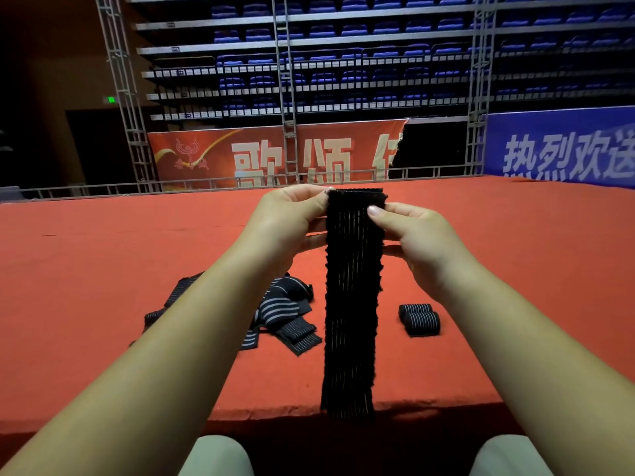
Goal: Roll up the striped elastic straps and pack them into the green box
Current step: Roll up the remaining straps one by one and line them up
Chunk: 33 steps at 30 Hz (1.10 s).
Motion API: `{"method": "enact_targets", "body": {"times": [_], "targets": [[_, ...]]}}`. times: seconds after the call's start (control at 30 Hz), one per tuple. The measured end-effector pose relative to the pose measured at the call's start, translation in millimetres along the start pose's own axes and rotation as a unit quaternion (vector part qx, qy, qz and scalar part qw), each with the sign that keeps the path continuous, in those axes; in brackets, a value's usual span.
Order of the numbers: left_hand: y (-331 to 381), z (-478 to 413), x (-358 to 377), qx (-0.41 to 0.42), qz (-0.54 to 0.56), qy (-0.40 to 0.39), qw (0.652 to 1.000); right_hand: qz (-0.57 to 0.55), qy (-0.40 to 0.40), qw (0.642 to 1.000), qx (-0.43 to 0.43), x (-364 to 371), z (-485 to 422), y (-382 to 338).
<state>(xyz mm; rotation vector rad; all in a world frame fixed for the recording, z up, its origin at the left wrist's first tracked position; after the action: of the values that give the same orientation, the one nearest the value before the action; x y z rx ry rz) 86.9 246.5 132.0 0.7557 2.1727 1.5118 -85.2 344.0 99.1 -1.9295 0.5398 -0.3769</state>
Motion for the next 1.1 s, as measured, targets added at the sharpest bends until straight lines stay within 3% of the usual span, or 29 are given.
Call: {"method": "enact_targets", "body": {"times": [0.87,1.1], "targets": [[-14,11,8,0.066,0.024,-0.003,0.998,0.031,0.041,0.997,-0.050,-1,7,4],[-17,6,2,0.071,0.046,0.042,0.996,0.038,0.053,0.996,-0.058,1,10,-1]]}}
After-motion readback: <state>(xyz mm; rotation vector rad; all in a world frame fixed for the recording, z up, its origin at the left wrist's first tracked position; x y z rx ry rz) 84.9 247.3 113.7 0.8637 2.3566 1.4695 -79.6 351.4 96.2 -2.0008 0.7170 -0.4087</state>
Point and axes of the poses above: each hand's wrist, its own z-axis away from the middle knuckle, its own x-axis out of the palm, y = z × x, the point moved 7 cm from there along -z, towards the middle knuckle, and after that the axes turned 1 degree about y, right-handed, at the moved point
